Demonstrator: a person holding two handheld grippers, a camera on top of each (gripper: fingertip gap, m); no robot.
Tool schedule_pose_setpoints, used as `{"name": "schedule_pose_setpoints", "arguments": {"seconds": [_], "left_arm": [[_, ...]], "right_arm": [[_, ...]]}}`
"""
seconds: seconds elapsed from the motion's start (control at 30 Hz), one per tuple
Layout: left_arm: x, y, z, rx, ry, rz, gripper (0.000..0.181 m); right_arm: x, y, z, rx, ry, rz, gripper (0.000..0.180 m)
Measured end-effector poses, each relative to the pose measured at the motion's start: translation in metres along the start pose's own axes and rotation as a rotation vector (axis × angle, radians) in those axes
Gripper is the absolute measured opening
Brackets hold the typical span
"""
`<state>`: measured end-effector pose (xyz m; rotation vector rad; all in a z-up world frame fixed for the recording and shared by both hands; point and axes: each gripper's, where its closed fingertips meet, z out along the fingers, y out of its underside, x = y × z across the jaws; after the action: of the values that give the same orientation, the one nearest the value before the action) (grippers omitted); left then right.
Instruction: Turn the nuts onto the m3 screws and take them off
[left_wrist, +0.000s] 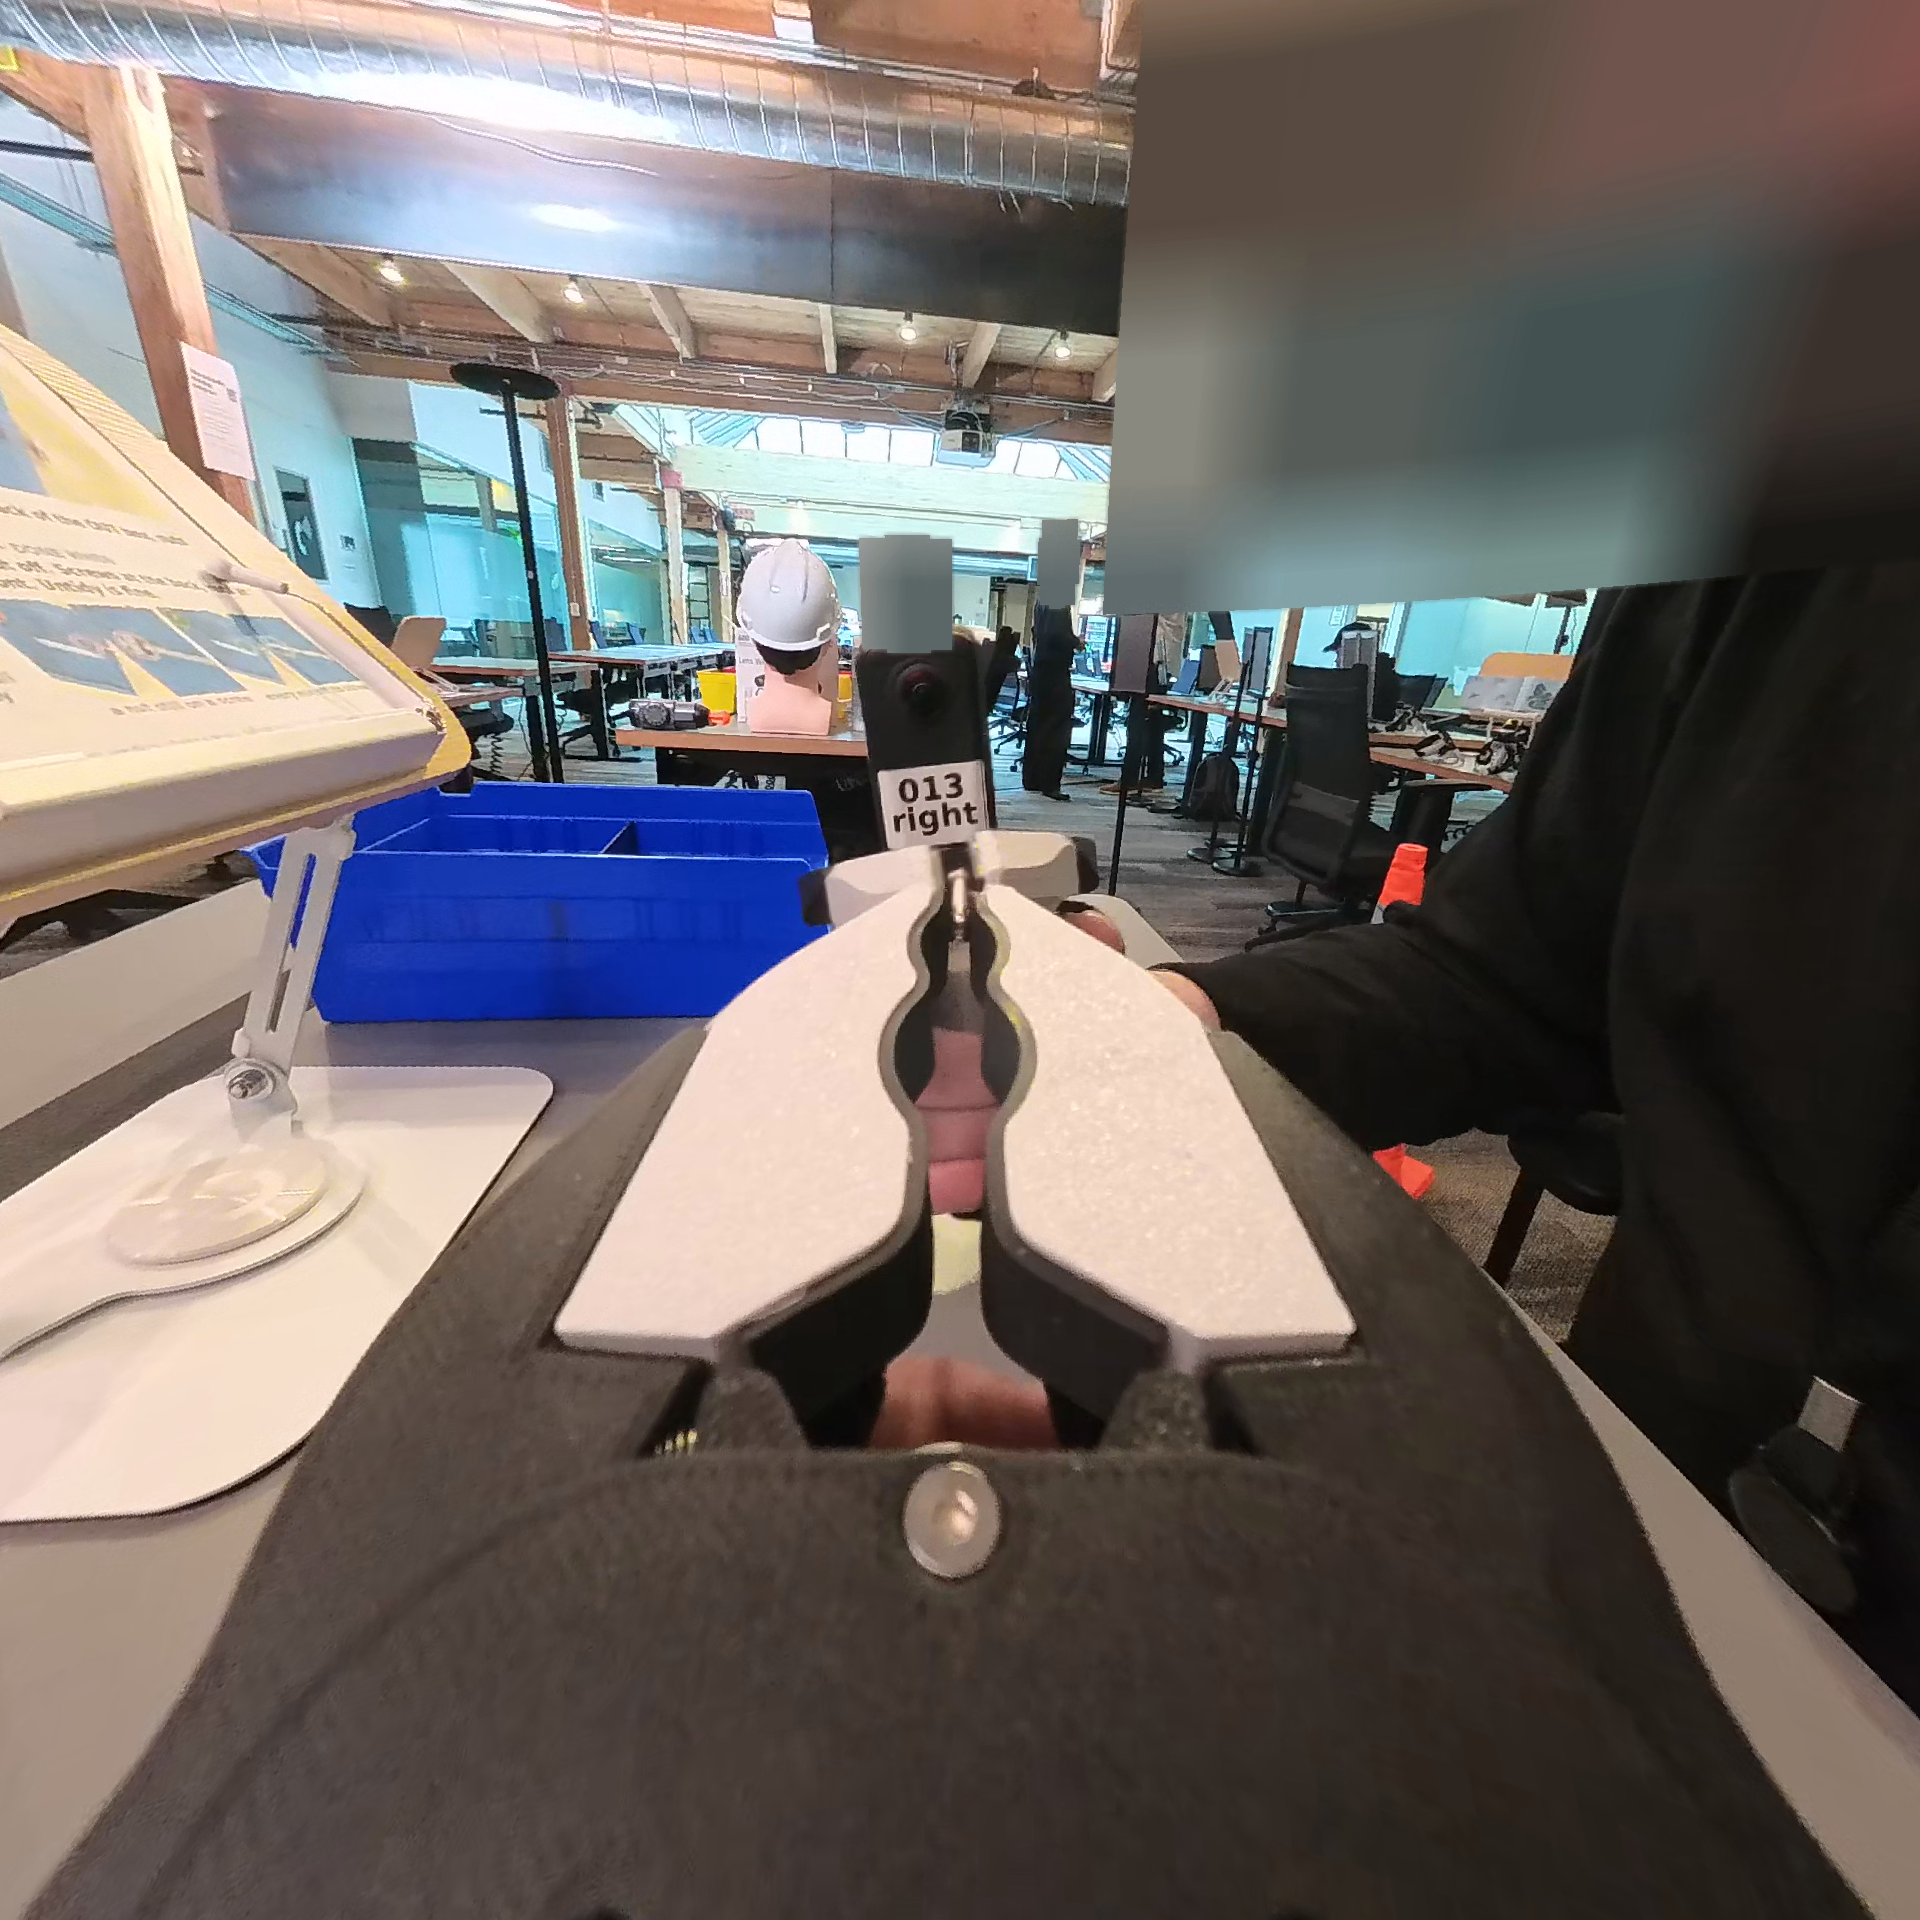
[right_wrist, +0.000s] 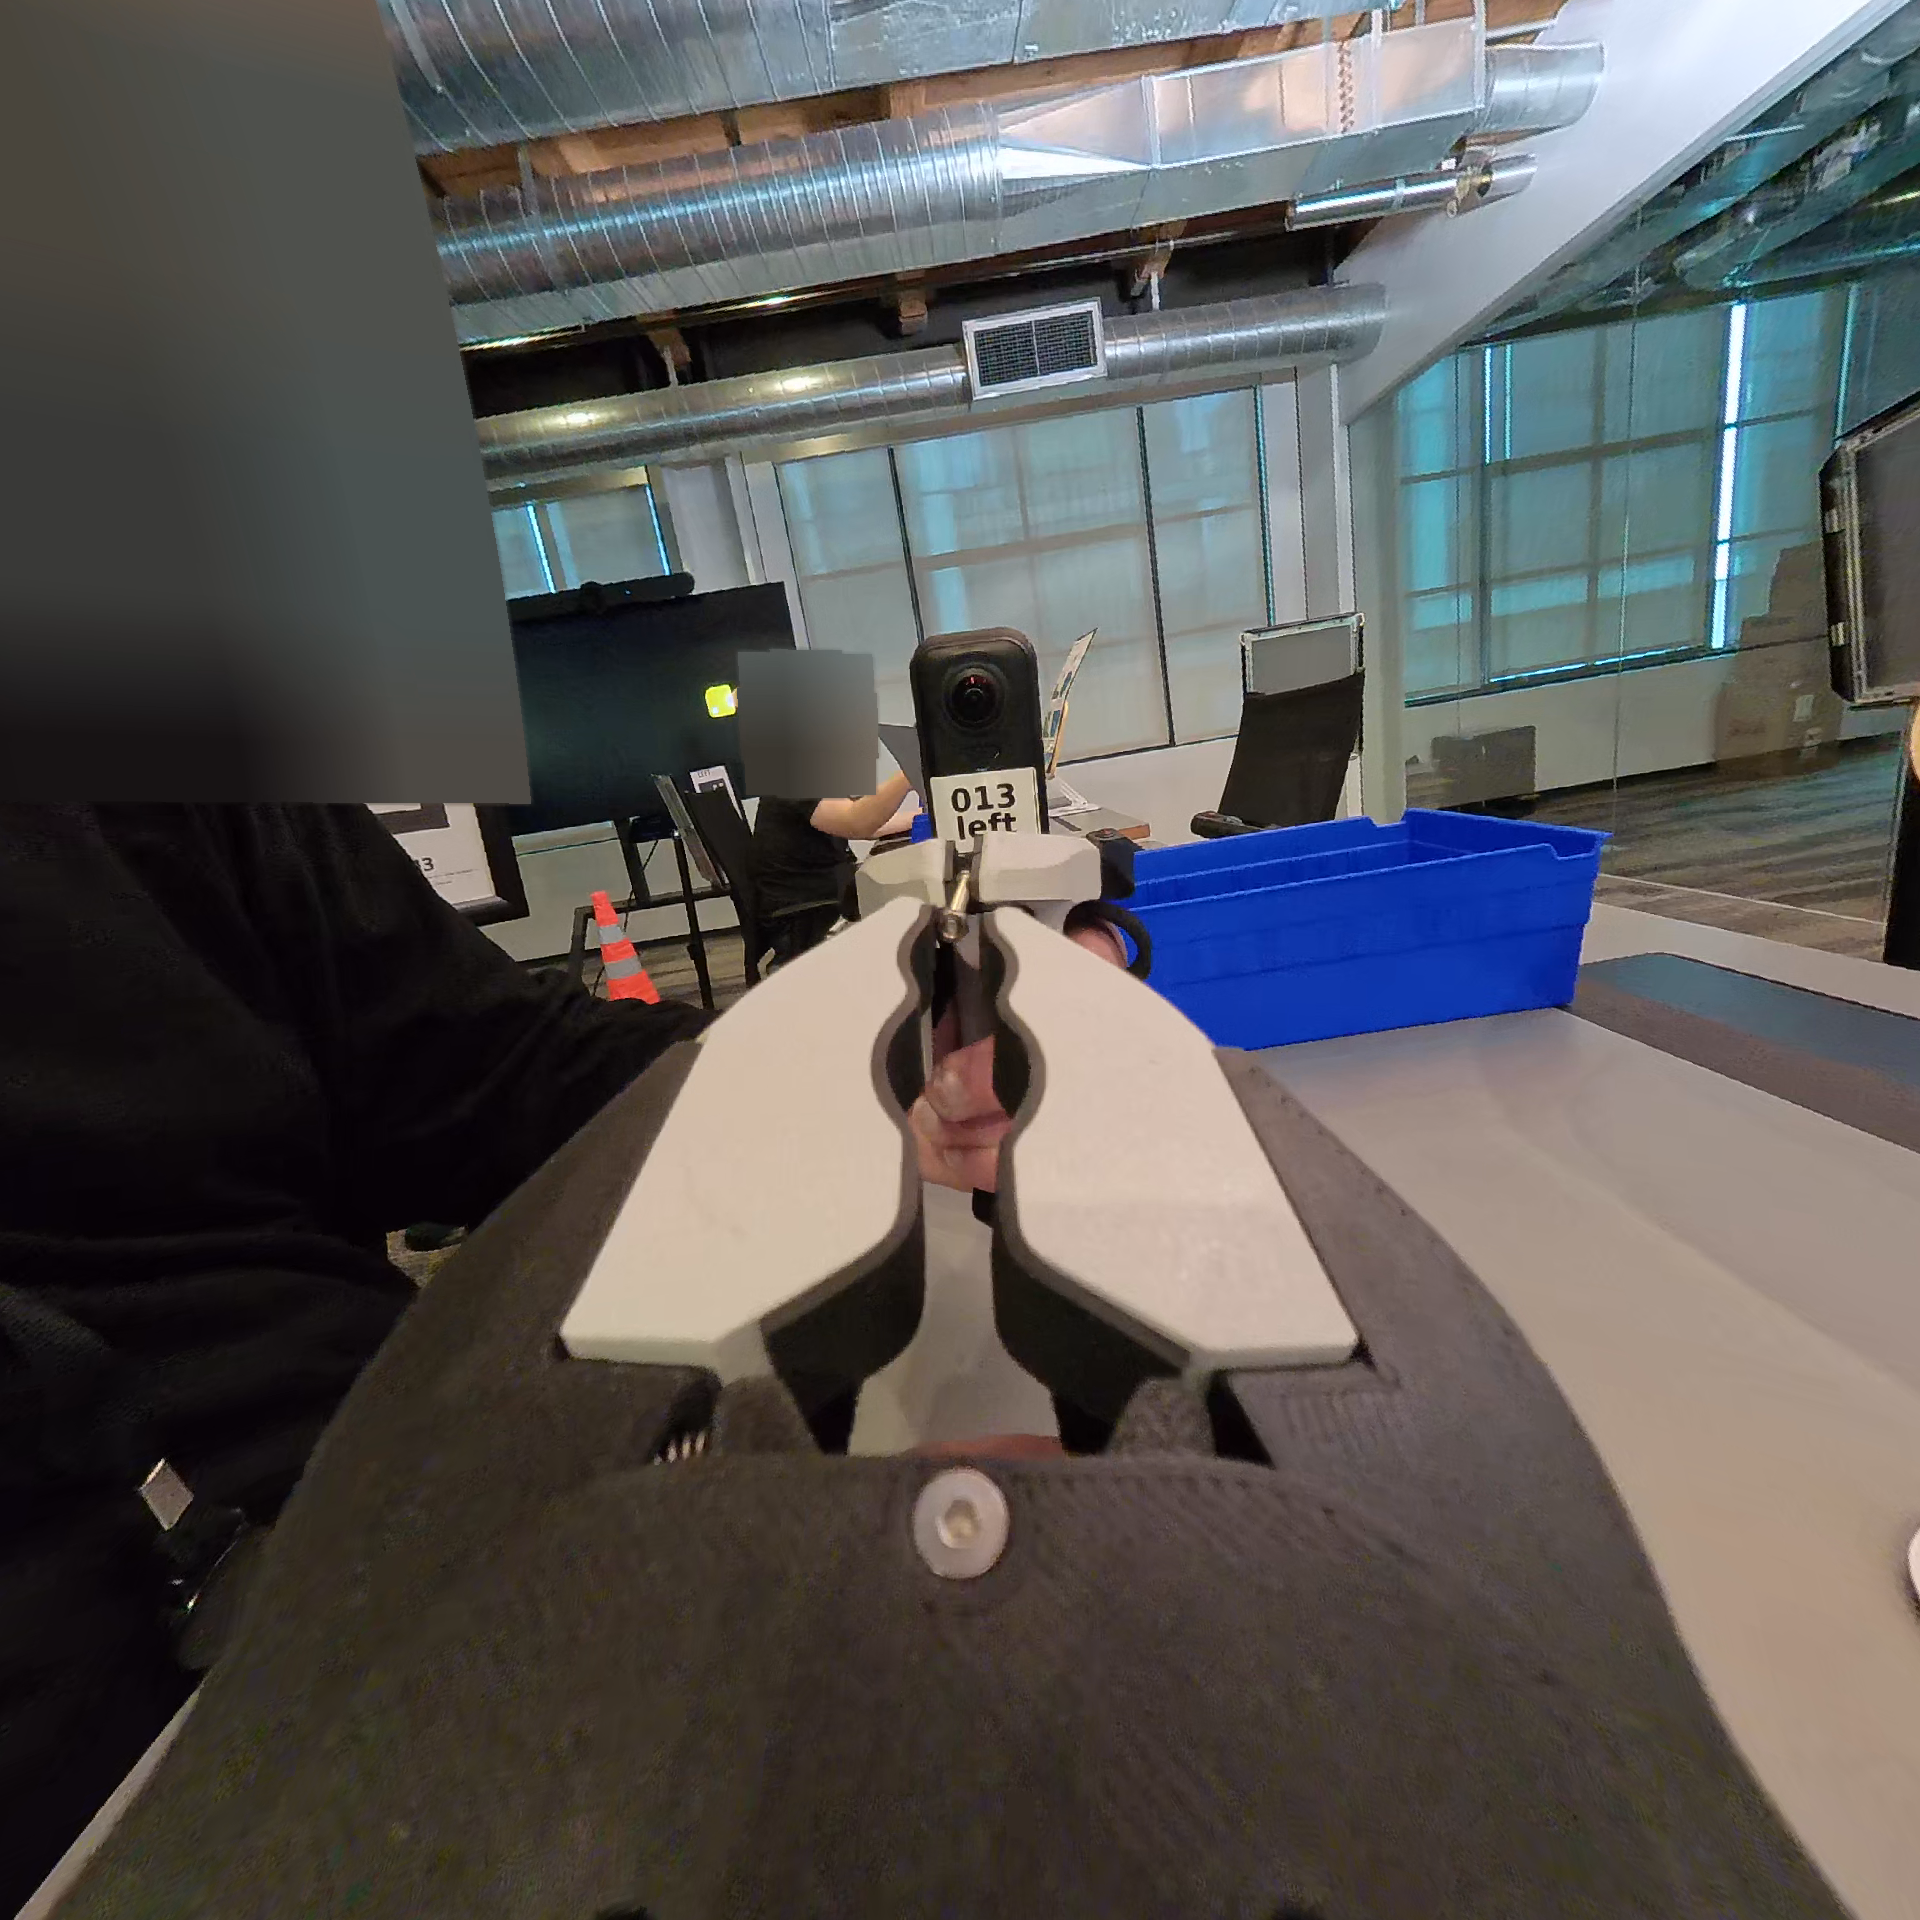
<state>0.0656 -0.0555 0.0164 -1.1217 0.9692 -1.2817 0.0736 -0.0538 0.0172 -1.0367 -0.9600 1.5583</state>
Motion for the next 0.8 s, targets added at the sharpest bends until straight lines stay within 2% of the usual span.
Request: {"name": "schedule_pose_setpoints", "arguments": {"seconds": [0.3, 0.53, 0.8], "left_arm": [[0.003, -0.002, 0.001, 0.002, 0.009, 0.024, 0.004], [0.005, -0.004, 0.001, -0.094, -0.070, 0.234, 0.029], [0.012, -0.002, 0.006, -0.213, -0.125, 0.457, 0.015]], "right_arm": [[-0.002, -0.001, 0.001, 0.001, -0.013, 0.000, 0.005], [-0.003, -0.008, -0.002, 0.071, -0.059, 0.114, 0.004], [-0.008, -0.005, 0.001, 0.097, -0.133, 0.229, 0.004]]}}
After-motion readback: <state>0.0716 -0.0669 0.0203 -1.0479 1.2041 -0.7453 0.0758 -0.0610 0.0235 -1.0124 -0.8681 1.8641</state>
